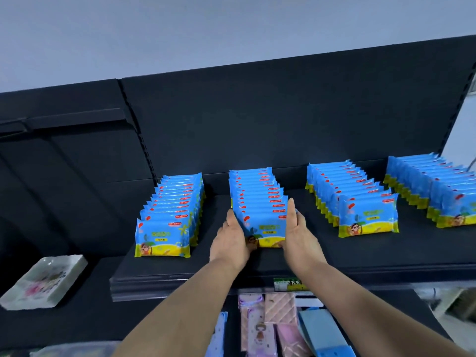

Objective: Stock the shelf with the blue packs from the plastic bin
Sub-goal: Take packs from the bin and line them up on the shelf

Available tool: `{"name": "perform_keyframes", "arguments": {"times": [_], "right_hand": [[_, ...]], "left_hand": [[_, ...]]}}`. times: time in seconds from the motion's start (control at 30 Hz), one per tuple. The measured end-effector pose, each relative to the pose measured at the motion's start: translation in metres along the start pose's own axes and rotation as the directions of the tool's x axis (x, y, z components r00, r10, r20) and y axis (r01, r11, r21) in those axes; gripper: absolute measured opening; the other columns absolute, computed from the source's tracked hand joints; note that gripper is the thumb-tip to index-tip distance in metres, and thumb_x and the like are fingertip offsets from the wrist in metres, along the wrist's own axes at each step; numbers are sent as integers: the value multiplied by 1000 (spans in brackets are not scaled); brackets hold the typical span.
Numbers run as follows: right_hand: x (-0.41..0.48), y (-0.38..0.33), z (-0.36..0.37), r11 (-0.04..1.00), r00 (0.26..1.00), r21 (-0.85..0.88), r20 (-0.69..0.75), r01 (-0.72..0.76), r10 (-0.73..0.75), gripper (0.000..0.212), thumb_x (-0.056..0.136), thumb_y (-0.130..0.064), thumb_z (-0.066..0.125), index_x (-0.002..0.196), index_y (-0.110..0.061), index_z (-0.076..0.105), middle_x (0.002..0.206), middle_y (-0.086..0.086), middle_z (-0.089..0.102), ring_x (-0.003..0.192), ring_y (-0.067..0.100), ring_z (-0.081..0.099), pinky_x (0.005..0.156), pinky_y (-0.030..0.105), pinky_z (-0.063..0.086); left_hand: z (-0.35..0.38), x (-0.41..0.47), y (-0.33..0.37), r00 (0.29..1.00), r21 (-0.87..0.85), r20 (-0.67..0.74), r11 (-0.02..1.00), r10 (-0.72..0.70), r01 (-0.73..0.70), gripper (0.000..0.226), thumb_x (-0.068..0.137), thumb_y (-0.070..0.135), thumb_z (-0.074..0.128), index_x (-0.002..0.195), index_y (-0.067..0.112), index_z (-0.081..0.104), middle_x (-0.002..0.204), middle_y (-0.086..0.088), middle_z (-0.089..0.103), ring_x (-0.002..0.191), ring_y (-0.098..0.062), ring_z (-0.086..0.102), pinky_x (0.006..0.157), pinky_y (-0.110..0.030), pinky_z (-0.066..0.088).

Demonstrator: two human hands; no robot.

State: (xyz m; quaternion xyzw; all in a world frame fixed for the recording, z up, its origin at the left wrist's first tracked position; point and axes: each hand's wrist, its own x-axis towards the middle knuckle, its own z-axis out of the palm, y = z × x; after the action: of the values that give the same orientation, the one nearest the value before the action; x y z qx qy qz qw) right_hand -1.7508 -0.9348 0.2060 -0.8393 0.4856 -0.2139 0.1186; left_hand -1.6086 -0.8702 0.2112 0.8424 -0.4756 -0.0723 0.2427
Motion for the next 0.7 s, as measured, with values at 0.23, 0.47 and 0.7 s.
{"name": "perform_keyframes", "arguments": {"times": [0.23, 0.47, 0.7], "right_hand": [[11, -5, 5, 999, 999, -27, 5, 35, -35, 104, 84, 3, 55, 144, -14, -28, 152, 8, 15, 113, 19, 52, 76, 25, 48], [5, 7, 1, 996, 996, -8, 31, 85, -85, 109, 88, -7, 61, 142, -24, -32, 158, 9, -6, 127, 23, 43, 82, 25, 50], [-13, 16, -15, 989, 989, -25, 45, 146, -144, 101, 90, -21, 62, 148, -22, -20, 158, 9, -7, 143, 25, 16, 112, 34, 25]], "left_hand": [[9, 8, -2, 999, -36, -40, 999, -21, 20, 84, 84, 26, 67, 147, 13, 12, 132, -7, 50, 118, -25, 50, 92, -40, 47], [4, 1, 0, 998, -70, -8, 995, -69, 68, 100, 79, 28, 74, 150, 16, 6, 137, -6, 47, 125, -24, 47, 99, -40, 44], [-4, -14, 13, 992, 32, -3, 991, -129, 129, 111, 80, 29, 75, 151, 7, -8, 147, -11, 35, 136, -27, 34, 105, -38, 38]]}}
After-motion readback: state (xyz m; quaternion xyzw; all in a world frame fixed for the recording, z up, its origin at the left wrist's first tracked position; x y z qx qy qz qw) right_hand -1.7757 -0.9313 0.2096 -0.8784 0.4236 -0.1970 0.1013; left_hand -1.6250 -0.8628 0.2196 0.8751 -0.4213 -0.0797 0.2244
